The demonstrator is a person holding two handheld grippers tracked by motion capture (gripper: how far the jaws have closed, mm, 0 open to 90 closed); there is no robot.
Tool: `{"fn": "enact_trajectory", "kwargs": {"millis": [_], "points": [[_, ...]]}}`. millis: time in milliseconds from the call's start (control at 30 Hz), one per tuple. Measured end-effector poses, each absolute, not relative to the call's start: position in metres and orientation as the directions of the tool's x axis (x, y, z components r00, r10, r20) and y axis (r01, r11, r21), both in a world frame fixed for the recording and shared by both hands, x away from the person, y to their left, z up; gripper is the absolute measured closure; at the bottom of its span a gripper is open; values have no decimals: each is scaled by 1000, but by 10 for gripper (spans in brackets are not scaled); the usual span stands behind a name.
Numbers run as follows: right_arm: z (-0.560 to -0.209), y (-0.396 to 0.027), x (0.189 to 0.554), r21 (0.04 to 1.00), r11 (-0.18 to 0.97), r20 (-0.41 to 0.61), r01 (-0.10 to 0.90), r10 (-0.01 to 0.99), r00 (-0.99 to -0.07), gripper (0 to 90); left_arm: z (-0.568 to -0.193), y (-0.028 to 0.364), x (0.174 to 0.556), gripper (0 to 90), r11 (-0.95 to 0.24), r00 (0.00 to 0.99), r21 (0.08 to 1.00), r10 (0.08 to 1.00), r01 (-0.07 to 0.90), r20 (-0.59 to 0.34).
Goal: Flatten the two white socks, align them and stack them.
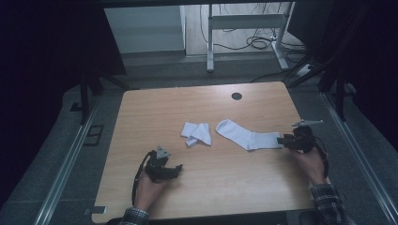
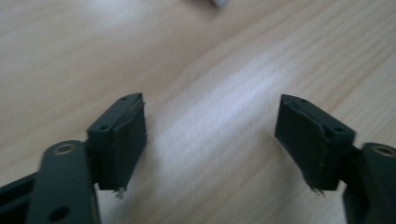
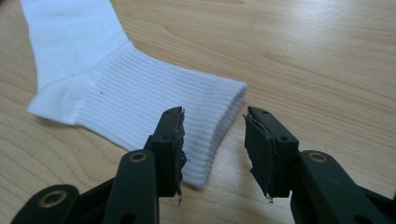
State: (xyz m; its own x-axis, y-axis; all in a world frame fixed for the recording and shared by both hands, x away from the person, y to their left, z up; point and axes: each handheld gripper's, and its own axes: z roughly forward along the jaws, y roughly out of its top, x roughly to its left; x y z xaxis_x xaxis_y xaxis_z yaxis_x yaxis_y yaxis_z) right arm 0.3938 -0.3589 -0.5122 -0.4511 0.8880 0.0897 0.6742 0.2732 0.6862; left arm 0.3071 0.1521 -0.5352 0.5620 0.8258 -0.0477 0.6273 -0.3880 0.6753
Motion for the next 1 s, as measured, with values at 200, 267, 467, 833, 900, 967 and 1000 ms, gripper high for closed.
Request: {"fn": "enact_trajectory", "kwargs": {"millis": [200,267,467,833,900,967,1000], "points": [[-511,-362,392,690,258,102,677,891,-443,624,-523,134,326,369,-378,586,702,808,603,-68],[-511,-361,391,686,262,103,679,889,-446,625,-519,123,337,377,-387,597,709,800,589,-61],[-517,-356,393,649,320,60,690,883,-465,640,-515,88,365,386,-413,625,711,779,569,-49],[-515,-366,408,678,298,40,672,898,-439,627,-511,36,414,437,-427,642,716,765,552,-39],[-515,-366,407,680,298,43,671,896,-442,626,-510,33,418,457,-430,644,716,765,551,-36],[-514,-367,407,685,294,47,666,895,-444,626,-511,27,426,484,-426,640,718,768,551,-35],[-513,-368,407,685,292,54,667,894,-445,626,-511,24,430,518,-421,638,720,769,551,-39]]}}
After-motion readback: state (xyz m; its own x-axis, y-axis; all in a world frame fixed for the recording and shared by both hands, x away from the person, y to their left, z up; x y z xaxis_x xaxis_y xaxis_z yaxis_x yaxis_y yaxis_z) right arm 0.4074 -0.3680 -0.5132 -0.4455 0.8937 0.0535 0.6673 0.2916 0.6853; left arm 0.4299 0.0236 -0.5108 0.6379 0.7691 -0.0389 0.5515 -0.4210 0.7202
